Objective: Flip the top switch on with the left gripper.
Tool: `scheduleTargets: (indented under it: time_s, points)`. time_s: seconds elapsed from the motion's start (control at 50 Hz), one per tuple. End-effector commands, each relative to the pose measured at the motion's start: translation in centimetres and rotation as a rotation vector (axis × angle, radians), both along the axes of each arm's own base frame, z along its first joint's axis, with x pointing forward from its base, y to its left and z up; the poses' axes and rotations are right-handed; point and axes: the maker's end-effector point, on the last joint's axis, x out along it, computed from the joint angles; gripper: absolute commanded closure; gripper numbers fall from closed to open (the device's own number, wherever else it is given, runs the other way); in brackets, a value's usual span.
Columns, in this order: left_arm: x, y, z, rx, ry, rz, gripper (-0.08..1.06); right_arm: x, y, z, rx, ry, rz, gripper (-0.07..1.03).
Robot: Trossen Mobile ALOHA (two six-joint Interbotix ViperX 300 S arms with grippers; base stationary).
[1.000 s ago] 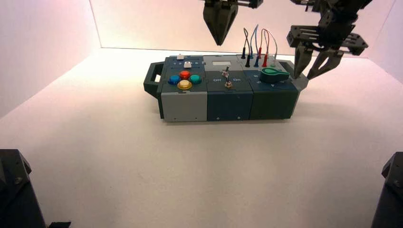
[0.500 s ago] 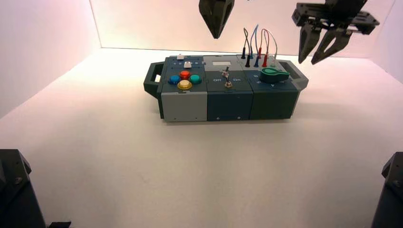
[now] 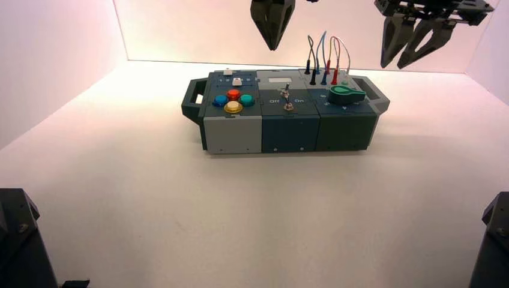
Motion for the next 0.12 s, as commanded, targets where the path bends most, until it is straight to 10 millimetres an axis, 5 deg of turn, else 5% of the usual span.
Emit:
scheduleTargets:
  time_s: [0.02,0.12]
  points:
    - [0.54,-0.25,2.29,-0.046,-0.045,0.002,1.00,0.37,0.17,1.45,0.004,-0.046,0.008,0.52]
    - [0.39,-0.21,2.50,-0.048,-0.047,0.002,1.00,0.03,0.14,1.54,0.003,-0.045,0.010,0.52]
